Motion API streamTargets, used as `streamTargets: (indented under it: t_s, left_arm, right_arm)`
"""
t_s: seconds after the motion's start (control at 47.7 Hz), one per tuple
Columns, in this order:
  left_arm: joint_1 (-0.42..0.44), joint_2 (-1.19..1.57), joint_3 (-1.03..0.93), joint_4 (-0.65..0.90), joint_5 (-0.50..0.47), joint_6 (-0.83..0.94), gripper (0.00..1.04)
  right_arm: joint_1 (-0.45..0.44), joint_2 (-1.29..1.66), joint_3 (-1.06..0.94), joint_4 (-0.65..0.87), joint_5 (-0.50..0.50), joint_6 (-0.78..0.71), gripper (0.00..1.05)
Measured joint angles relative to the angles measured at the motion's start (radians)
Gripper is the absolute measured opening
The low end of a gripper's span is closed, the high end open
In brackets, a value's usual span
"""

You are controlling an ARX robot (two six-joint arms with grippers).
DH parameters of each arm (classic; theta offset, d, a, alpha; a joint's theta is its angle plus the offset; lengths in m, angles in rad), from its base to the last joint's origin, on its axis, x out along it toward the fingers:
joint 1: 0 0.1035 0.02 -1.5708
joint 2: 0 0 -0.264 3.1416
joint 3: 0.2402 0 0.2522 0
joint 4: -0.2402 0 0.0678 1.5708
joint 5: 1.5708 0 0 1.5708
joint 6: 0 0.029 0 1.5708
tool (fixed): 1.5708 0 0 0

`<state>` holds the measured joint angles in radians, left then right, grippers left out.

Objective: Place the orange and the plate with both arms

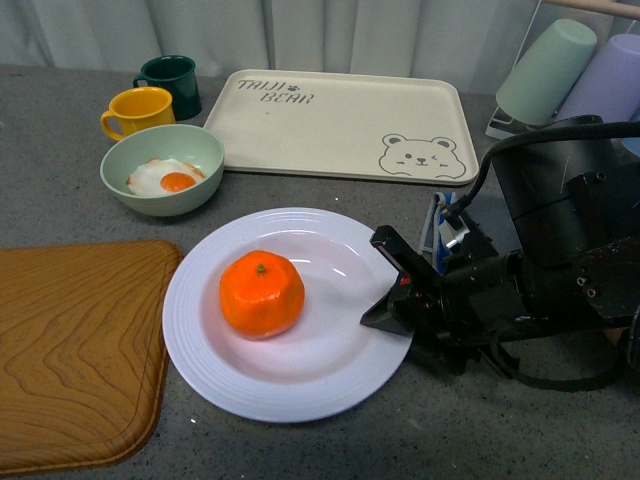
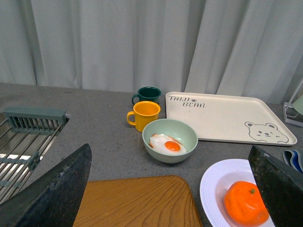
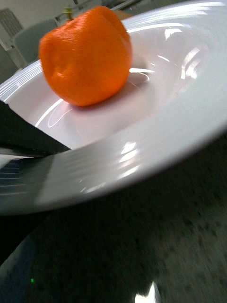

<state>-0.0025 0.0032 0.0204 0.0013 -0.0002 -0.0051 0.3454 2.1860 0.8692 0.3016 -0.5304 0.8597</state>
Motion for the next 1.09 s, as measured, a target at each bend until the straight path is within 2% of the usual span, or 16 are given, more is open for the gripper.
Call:
streamTargets:
  t_s: [0.084,0.21,0.483,0.608,0.86,1.091]
  left_arm:
    - [0.0,0.0,0.0,0.0,0.0,0.0,0.98]
    - [0.0,0.0,0.0,0.0,0.0,0.0,0.98]
    - [0.0,0.0,0.0,0.0,0.0,0.0,0.98]
    - [0.0,0.0,0.0,0.0,0.0,0.0,0.98]
    - [0.0,0.0,0.0,0.0,0.0,0.0,0.98]
    - [0.0,0.0,0.0,0.0,0.0,0.0,0.98]
  right_arm:
    - [0.0,-0.013,0.009,0.003,-0.023,0.001,0.09]
    - [-0.004,-0.029,0.011,0.029,-0.039,0.001,0.04]
    - [-0.057,-0.036,-0.029,0.218,-0.012,0.056,0.04]
    - [-0.111,-0.042,0.029,0.223,-0.03,0.071,0.04]
    - [-0.128,0.081,0.374,0.076,-0.037,0.068,0.04]
    - [-0.125,0.303,0.767,-0.095,-0.001,0.069,0.04]
